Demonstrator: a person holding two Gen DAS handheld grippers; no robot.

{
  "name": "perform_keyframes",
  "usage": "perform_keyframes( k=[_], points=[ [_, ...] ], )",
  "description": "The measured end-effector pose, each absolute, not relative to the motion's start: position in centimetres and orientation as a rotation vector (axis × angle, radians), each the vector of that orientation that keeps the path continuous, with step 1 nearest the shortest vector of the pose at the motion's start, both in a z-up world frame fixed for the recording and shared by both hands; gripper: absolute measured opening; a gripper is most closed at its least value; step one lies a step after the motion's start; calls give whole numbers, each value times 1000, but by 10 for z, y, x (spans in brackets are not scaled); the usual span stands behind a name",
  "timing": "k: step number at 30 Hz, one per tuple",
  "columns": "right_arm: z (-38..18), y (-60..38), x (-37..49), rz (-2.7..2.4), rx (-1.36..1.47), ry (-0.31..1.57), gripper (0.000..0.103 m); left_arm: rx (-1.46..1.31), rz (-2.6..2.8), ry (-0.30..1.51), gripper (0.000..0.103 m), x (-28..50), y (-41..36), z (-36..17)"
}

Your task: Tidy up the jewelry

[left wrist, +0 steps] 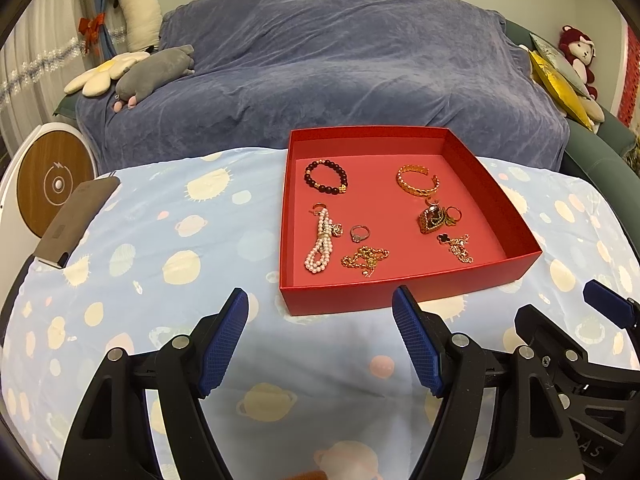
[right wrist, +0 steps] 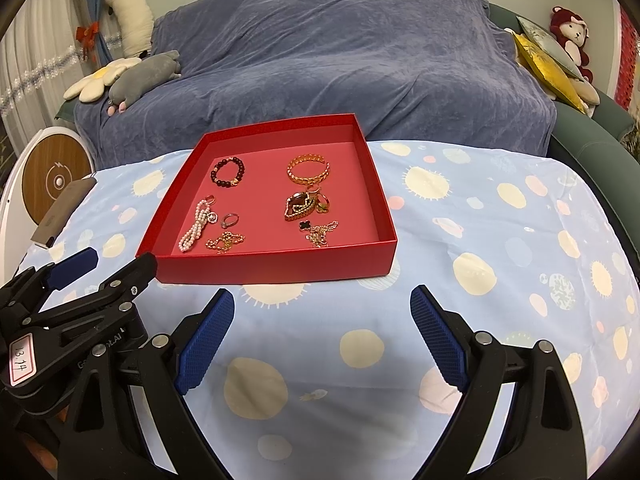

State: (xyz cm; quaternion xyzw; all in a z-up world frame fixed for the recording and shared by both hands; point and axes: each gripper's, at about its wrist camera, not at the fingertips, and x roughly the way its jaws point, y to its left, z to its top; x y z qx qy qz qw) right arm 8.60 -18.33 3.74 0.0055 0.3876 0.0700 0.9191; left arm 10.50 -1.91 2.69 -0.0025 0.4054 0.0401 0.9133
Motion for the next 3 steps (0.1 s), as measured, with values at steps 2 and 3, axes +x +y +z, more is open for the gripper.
perform_keyframes(
  k=[2,3],
  points=[
    [37,-184,85,142,10,798,87,-5,82,838,71,105,-19,27],
    [37,-184,86,142,10,798,87,-8,81,841,71,105,-19,26]
  ],
)
